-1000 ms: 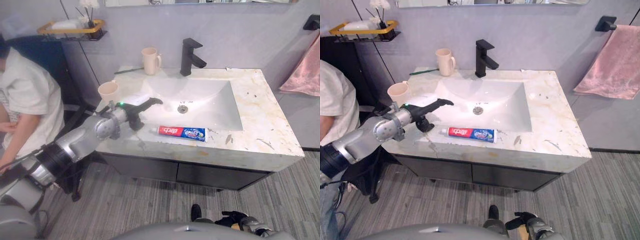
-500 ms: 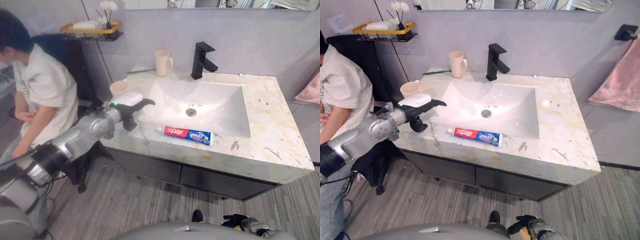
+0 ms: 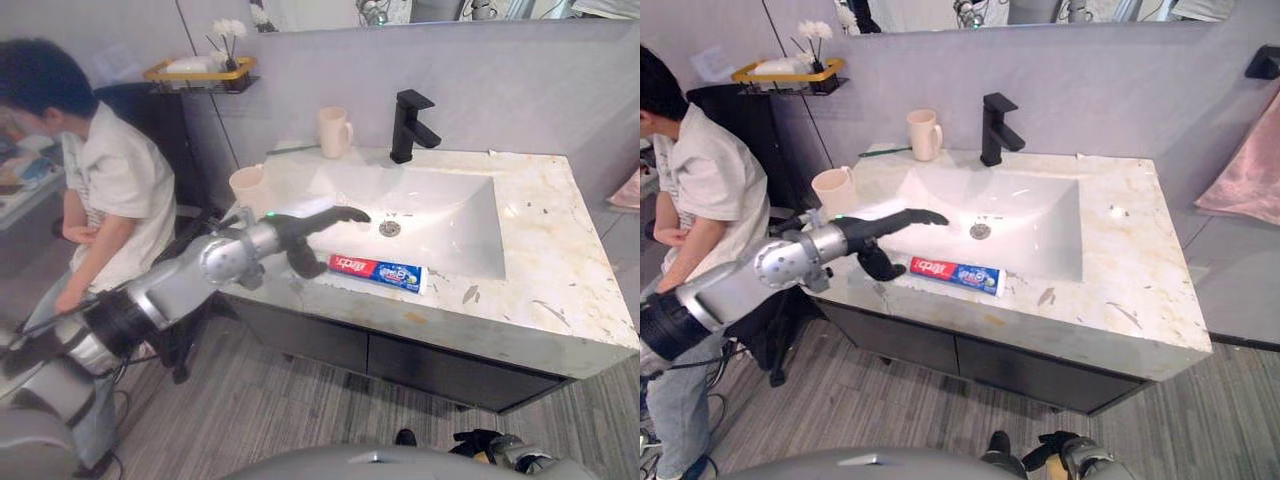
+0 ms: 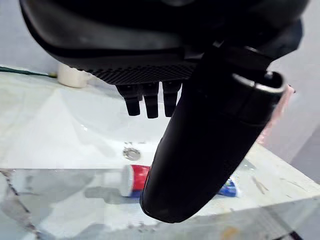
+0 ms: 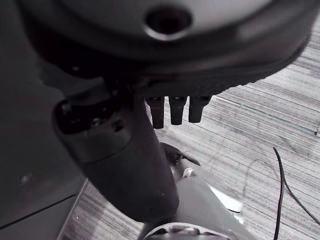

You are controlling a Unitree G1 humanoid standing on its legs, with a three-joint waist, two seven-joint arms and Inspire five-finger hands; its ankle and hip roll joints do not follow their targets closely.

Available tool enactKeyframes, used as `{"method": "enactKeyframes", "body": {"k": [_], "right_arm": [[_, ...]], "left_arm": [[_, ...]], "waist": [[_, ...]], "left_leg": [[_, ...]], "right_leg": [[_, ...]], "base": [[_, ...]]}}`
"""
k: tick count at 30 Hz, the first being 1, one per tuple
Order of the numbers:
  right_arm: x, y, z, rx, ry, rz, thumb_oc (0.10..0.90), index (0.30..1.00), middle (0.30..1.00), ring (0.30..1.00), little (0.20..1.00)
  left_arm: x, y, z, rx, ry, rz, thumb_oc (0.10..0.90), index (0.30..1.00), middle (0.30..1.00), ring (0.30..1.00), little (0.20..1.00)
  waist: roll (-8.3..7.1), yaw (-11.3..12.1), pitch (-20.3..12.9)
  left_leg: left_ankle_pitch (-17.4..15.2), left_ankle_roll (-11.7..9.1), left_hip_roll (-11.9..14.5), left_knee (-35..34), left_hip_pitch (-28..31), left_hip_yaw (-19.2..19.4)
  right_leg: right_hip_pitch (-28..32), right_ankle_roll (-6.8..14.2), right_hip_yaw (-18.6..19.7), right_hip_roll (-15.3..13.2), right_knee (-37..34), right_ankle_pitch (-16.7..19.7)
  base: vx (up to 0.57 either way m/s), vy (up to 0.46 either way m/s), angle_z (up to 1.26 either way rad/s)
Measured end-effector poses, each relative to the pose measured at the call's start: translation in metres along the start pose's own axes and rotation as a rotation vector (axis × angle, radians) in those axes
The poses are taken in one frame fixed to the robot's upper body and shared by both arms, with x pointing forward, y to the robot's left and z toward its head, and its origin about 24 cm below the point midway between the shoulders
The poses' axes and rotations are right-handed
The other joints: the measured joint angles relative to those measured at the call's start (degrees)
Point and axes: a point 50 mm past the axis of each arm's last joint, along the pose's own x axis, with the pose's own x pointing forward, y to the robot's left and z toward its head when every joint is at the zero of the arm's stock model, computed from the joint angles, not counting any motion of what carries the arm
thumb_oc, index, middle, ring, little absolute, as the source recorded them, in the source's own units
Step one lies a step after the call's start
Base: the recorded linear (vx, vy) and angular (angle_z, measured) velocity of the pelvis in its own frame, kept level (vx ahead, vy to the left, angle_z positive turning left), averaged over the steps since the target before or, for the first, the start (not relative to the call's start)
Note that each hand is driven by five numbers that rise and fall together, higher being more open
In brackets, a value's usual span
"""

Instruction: Organize the bathroom.

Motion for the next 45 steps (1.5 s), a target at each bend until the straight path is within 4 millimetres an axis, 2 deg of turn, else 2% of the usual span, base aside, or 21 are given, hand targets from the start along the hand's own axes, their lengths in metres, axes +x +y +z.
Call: {"method": "enactKeyframes", "body": {"k": [5, 11, 18, 21, 25, 30, 38, 45], "right_arm": [[0.0, -0.001, 0.0, 0.028, -0.004, -0.002, 0.8, 0.9, 0.9, 0.9, 0.9], [0.0, -0.001, -0.002, 0.058, -0.012, -0.002, 0.8, 0.9, 0.9, 0.9, 0.9], [0.0, -0.001, -0.003, 0.079, -0.028, 0.0, 0.8, 0.9, 0.9, 0.9, 0.9], [0.0, -0.001, -0.011, 0.11, -0.009, -0.001, 0.8, 0.9, 0.9, 0.9, 0.9], [0.0, -0.001, -0.012, 0.111, -0.005, -0.002, 0.8, 0.9, 0.9, 0.9, 0.9], [0.0, -0.001, -0.01, 0.112, -0.012, -0.001, 0.8, 0.9, 0.9, 0.9, 0.9], [0.0, -0.001, -0.009, 0.114, -0.01, 0.0, 0.8, 0.9, 0.9, 0.9, 0.9], [0.0, -0.002, -0.008, 0.113, -0.013, 0.0, 0.8, 0.9, 0.9, 0.9, 0.9]], "left_arm": [[0.005, -0.004, 0.009, -0.012, -0.041, -0.037, 0.8, 0.9, 0.9, 0.9, 0.9], [0.007, -0.005, 0.011, -0.016, -0.052, -0.041, 0.8, 0.9, 0.9, 0.9, 0.9], [0.006, 0.0, 0.008, -0.015, -0.028, -0.015, 0.8, 0.9, 0.9, 0.9, 0.9], [0.005, 0.003, 0.007, -0.017, -0.017, -0.005, 0.8, 0.9, 0.9, 0.9, 0.9], [0.005, 0.003, 0.0, -0.024, 0.02, -0.008, 0.8, 0.9, 0.9, 0.9, 0.9], [0.003, 0.002, -0.019, 0.009, 0.136, -0.02, 0.8, 0.9, 0.9, 0.9, 0.9], [0.003, 0.003, -0.021, 0.017, 0.148, -0.022, 0.8, 0.9, 0.9, 0.9, 0.9], [-0.002, 0.003, -0.037, 0.007, 0.218, -0.031, 0.8, 0.9, 0.9, 0.9, 0.9]], "waist": [[0.65, -0.1, -0.2], [0.21, -0.5, 0.2], [0.13, -1.8, 0.2], [0.28, -1.6, 0.2], [0.2, -1.5, 0.8], [0.19, -1.4, 1.3], [0.26, -1.4, 1.4], [0.32, -1.5, 2.0]], "left_leg": [[-0.4, -0.2, 0.2, 1.0, -0.3, 0.2], [-1.4, 0.2, 0.2, 1.8, -0.6, 0.6], [-2.0, 0.1, 0.1, 3.0, -1.3, 3.2], [-2.1, 0.2, 0.0, 3.0, -1.1, 3.9], [-2.3, 0.2, -0.1, 3.0, -1.0, 3.9], [-2.5, 0.4, -0.1, 2.9, -1.2, 4.7], [-2.6, 0.5, -0.2, 2.8, -1.1, 5.2], [-2.7, 0.5, -0.2, 2.9, -1.2, 5.3]], "right_leg": [[0.1, 0.0, 0.2, 0.3, 0.0, 0.0], [-0.2, 0.0, 1.0, 0.6, 0.0, 0.0], [-1.8, -0.2, 4.1, 1.2, 0.0, 0.3], [-1.9, -0.2, 4.8, 1.3, 0.0, 0.3], [-1.9, -0.2, 5.0, 1.3, 0.0, 0.3], [-2.5, -0.1, 5.6, 1.3, 0.0, 0.3], [-2.7, -0.1, 6.0, 1.4, 0.0, 0.3], [-2.8, -0.1, 6.2, 1.4, 0.0, 0.4]], "base": [[0.0, 0.002, -0.02], [0.01, 0.006, -0.05], [0.03, 0.023, -0.21], [0.06, 0.032, -0.11], [0.02, 0.013, -0.01], [0.04, 0.028, -0.06], [0.06, 0.024, -0.03], [0.03, 0.012, -0.02]]}}
